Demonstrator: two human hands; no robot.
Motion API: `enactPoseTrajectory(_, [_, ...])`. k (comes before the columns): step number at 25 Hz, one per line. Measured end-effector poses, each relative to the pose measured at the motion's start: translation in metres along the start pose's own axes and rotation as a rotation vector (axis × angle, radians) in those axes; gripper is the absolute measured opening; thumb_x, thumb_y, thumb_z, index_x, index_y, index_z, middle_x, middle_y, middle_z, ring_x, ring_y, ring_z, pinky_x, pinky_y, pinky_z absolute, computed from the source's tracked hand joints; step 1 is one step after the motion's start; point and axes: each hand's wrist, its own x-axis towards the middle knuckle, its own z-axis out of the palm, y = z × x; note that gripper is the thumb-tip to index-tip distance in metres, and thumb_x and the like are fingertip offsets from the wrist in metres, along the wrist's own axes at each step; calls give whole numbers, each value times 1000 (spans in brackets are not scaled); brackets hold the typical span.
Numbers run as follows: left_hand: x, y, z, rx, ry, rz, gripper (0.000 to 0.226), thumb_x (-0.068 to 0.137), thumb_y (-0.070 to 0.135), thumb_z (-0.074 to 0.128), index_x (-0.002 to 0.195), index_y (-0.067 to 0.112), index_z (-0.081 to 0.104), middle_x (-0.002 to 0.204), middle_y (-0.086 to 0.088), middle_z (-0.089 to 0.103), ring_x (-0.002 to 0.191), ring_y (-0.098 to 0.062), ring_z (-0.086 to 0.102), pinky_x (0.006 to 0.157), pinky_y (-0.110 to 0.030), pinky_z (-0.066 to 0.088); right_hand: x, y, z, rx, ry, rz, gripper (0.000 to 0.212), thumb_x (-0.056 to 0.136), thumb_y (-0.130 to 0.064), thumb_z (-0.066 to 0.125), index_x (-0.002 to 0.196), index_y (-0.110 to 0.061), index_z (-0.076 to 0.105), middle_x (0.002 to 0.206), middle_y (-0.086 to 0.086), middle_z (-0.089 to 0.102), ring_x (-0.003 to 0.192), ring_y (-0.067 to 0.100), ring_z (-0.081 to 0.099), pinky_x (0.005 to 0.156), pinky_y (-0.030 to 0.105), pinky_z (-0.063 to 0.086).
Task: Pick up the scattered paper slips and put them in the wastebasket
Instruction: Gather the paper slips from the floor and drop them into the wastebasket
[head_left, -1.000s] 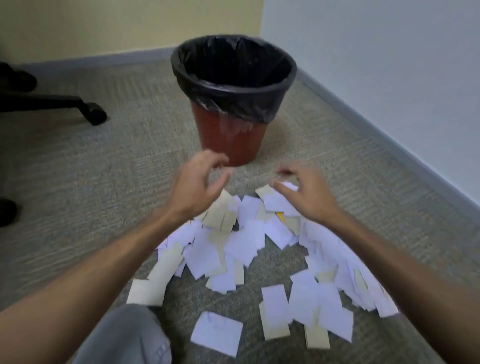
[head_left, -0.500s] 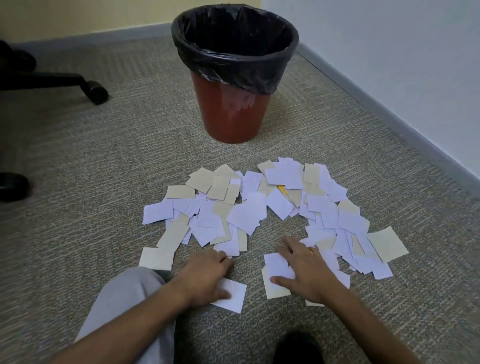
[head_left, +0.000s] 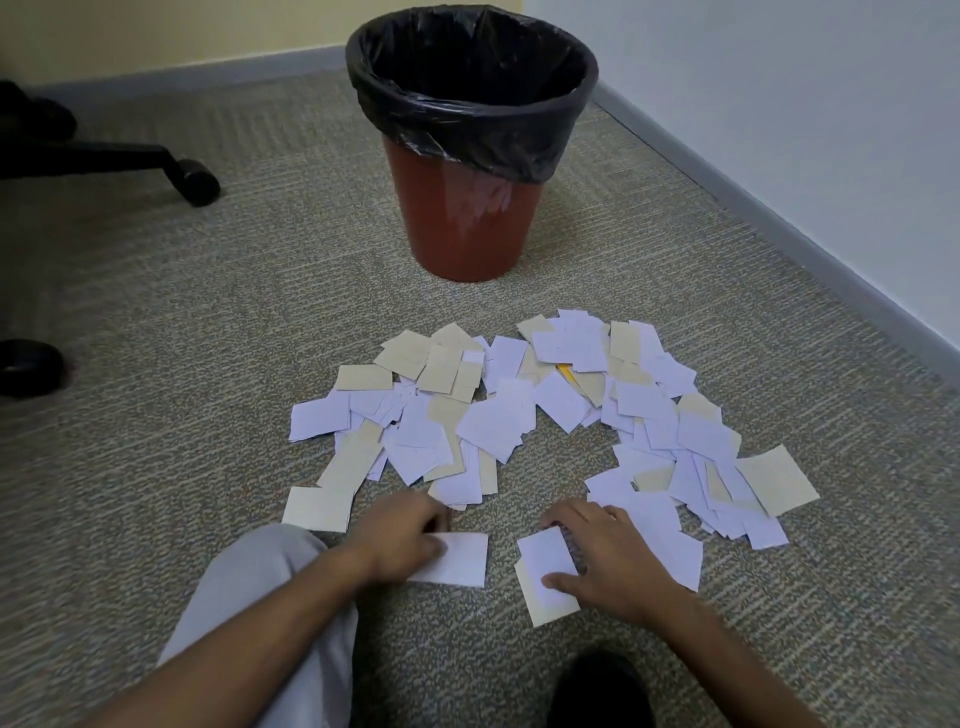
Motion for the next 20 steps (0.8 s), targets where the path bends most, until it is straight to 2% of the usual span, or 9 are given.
enactPoseTrajectory(2, [1,-12,-10,-72,97,-74,6,81,28,64,79,23,62,90,3,62,91,-20,58,75,-31,40,1,-1,1,-26,-24,-23,66,78,-58,63,135,-33,40,139,-14,41,126,10,40,104,31,27])
enactPoseTrajectory(5, [2,-32,-20,1,240,-215,11,81,30,66,89,23,67,110,1,57,107,-23,52,92,-41,42,2,-4,4,-42,-55,-44,74,75,-59,66,139,-31,40,138,-12,40,125,12,42,100,31,30])
enactPoseTrajectory(9, [11,-52,-23,6,310,-460,16,81,25,66,95,22,70,128,-6,45,125,-28,39,100,-44,41,6,-7,6,9,-98,-11,61,72,-55,71,122,-30,48,121,-15,43,108,10,47,86,30,31])
enactPoseTrajectory(12, [19,-61,-23,-119,354,-558,14,78,19,69,92,21,71,134,-11,39,127,-33,39,98,-44,44,7,-11,6,-4,-110,7,51,73,-50,72,112,-27,49,109,-12,42,96,13,45,77,31,29])
enactPoseTrajectory(14, [23,-67,-23,-182,385,-574,12,75,16,73,86,18,73,126,-13,46,122,-34,44,95,-42,46,6,-14,9,65,-109,17,39,73,-43,74,98,-30,45,96,-12,46,84,14,45,69,30,31])
enactPoseTrajectory(16, [27,-69,-22,-197,411,-566,10,70,14,77,80,16,74,112,-15,58,112,-32,51,88,-39,49,6,-17,12,209,-120,49,36,74,-34,74,92,-32,43,83,-9,52,75,14,49,64,31,36])
enactPoseTrajectory(18, [26,-65,-24,-199,449,-564,6,69,12,77,74,15,74,99,-12,67,97,-30,60,77,-35,51,11,-19,10,395,-106,74,33,75,-25,75,96,-33,51,80,-11,56,73,8,54,67,32,45])
enactPoseTrajectory(20, [24,-59,-26,-229,487,-575,7,69,10,75,68,16,71,85,-9,70,86,-30,64,69,-33,50,23,-20,1,580,-34,83,24,78,-17,75,92,-30,60,81,-10,61,71,2,57,66,26,49])
